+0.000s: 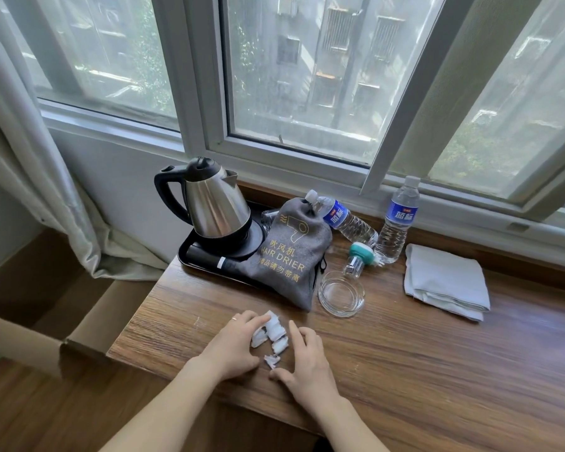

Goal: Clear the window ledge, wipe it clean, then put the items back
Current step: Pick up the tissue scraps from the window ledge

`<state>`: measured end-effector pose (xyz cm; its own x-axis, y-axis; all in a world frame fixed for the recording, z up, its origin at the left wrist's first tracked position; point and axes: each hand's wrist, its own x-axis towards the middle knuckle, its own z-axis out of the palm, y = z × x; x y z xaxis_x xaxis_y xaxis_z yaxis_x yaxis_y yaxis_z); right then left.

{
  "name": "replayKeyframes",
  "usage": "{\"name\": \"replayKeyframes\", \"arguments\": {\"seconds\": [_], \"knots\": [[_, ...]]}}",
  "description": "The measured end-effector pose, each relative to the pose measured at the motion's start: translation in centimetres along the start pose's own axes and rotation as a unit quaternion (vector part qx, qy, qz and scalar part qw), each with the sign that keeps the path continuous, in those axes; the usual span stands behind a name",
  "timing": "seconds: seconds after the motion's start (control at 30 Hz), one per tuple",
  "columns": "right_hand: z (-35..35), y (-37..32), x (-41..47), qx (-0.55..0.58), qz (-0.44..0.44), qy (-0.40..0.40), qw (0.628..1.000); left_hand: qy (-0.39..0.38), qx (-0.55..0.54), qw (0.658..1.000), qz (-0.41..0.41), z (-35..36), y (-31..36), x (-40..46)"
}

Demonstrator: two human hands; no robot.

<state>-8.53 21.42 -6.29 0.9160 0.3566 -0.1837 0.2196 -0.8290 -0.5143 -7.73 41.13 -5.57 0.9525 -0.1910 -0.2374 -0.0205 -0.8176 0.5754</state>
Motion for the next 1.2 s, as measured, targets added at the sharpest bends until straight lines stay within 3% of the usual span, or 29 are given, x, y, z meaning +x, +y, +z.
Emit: {"name": "replayKeyframes", "arguments": {"seconds": [0.27,0.6,0.8,1.03,1.2], "knots": [[-0.6,-0.4,2.5,-0.013,-0.032,-0.060,0.998,-0.015,-0.033,0.999,-0.007,0.1,0.7,0.9],[0.0,-0.2,2.9,0.009,-0.012,-0.058,0.998,-0.019,0.022,0.999,-0.033,0.6,0.8,1.8],[0.2,0.5,3.3,0.057,-0.001,-0.015,0.998,0.004,0.023,0.999,-0.026,0.9,0.8,1.9],[-0.2,0.4,3.4,0.073,-0.011,-0.057,0.996,0.016,0.034,0.999,-0.019,0.9,0.9,2.0],[0.5,0.9,3.1,0.054,-0.019,-0.021,0.998,0.017,0.031,0.999,-0.018,0.8,1.0,2.0]]}}
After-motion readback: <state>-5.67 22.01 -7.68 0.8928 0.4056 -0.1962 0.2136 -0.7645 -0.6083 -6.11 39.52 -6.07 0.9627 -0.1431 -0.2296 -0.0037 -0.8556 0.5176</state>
